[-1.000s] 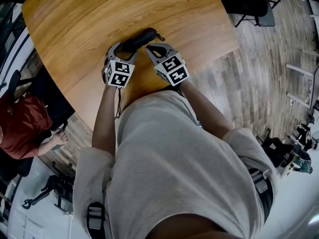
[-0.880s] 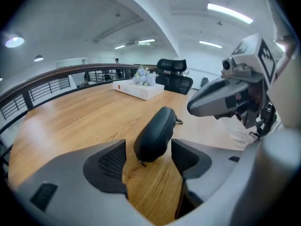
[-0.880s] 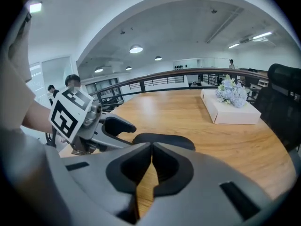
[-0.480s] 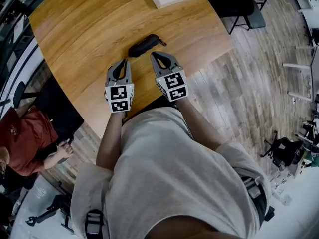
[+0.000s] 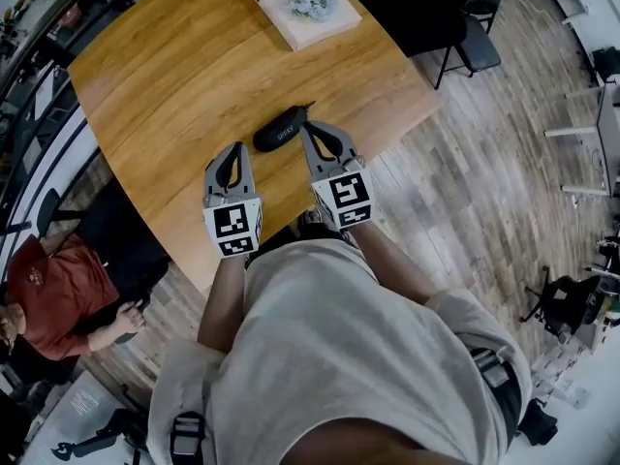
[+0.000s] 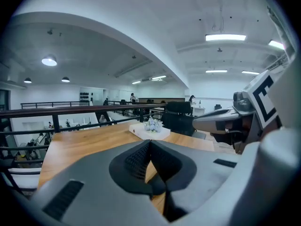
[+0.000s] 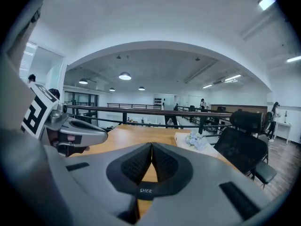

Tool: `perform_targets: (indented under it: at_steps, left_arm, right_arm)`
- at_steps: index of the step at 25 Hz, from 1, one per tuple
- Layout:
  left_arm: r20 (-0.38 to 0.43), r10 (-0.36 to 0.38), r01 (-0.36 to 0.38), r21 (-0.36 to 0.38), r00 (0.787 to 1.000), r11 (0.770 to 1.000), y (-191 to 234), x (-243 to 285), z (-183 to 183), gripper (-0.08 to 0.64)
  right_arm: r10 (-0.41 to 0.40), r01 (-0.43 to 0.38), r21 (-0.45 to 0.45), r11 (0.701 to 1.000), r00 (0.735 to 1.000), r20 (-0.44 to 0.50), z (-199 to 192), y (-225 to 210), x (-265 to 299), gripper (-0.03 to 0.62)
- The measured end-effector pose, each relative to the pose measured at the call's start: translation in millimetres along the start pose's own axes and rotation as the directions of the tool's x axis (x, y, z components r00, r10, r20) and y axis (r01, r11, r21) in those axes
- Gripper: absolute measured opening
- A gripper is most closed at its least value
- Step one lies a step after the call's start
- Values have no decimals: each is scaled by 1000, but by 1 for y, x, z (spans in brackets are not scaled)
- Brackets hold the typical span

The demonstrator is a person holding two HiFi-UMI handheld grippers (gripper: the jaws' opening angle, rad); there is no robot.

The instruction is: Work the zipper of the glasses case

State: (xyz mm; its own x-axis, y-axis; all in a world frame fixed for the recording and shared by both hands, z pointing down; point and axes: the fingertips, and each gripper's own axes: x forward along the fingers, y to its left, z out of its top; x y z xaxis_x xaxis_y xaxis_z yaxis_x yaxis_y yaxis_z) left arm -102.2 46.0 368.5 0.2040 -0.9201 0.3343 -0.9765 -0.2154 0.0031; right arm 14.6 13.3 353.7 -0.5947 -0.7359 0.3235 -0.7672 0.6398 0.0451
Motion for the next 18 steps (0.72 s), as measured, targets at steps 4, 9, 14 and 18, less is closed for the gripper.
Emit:
perform_targets:
  at_steps: [4, 9, 14, 18]
  left_arm:
    - [53, 20, -23, 48, 998, 999, -9, -9, 34, 25]
    - [127, 37, -48, 78, 991, 996, -25, -19, 65, 25]
    - [153, 36, -49, 84, 988, 995, -32, -14, 83, 25]
    - [165, 36, -52, 90, 986, 995, -36, -13, 93, 23]
  right_arm:
    - [-18, 19, -6, 1000, 997, 72, 28, -14, -21, 26]
    - [-27, 28, -4, 1000, 992, 122, 48, -26, -42, 25]
    - [-23, 27, -22, 999, 986, 163, 64, -36, -43, 25]
    - [-31, 38, -31, 999, 983, 182, 75, -44, -44, 25]
